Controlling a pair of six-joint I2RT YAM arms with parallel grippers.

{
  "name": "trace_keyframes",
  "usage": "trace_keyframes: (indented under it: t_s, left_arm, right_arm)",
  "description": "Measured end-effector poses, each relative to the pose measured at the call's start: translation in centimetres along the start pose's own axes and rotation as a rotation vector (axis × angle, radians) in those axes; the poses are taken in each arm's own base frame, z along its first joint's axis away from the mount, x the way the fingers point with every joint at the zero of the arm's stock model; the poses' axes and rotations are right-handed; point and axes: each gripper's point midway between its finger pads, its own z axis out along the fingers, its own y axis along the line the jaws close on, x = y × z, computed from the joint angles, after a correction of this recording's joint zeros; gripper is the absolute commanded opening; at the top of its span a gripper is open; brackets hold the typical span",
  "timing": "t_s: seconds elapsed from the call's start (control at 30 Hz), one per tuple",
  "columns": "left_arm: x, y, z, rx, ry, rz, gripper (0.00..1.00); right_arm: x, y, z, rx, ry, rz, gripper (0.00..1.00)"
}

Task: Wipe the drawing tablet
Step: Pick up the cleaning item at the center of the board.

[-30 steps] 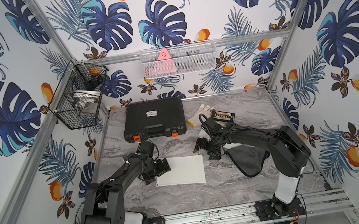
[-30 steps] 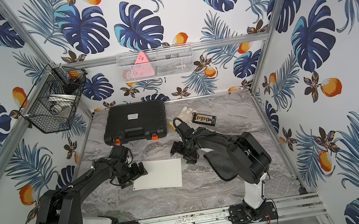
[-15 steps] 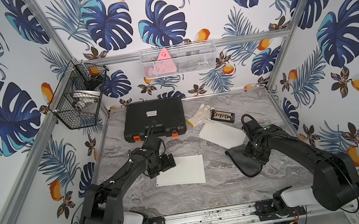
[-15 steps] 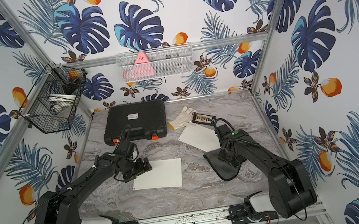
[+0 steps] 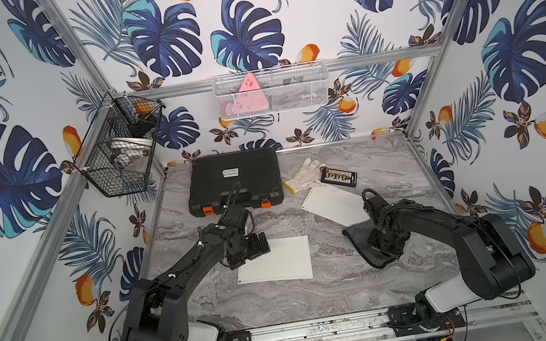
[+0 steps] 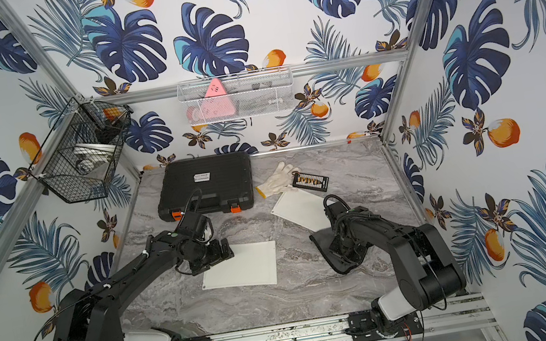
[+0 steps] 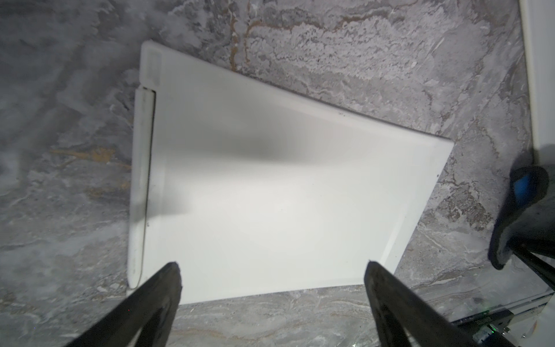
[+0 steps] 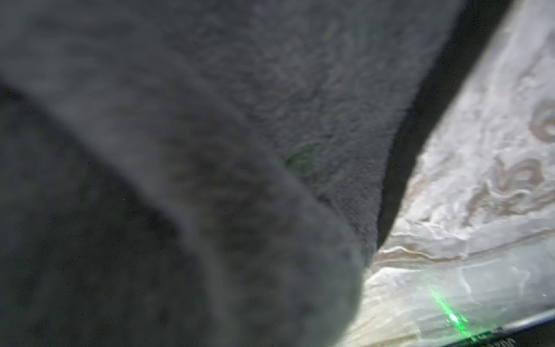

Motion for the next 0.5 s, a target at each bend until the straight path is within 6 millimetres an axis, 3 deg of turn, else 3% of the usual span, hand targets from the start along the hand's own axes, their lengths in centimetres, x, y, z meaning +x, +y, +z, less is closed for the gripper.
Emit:
trace_keyframes:
  t_s: [0.1, 0.17, 0.33, 0.5]
  left_arm:
    - [0.0, 0.0, 0.1, -0.001, 0.001, 0.001, 0.99]
    - [0.0, 0.0, 0.1, -0.001, 0.001, 0.001, 0.99]
    - [-0.1, 0.0, 0.1, -0.001, 0.000, 0.002, 0.99]
    - [-0.1, 0.1, 0.1, -0.007, -0.003, 0.002, 0.99]
  right_arm:
    - [1.3, 1.0, -0.6, -0.009, -0.014, -0.075, 0.00]
    - [2.7, 2.7, -2.1, -0.035, -0.040, -0.166, 0.00]
    - [5.7, 7.7, -8.1, -0.178, -0.147, -0.357, 0.00]
    - [7.7, 10.1, -14.8, -0.296, -0.234, -0.452, 0.00]
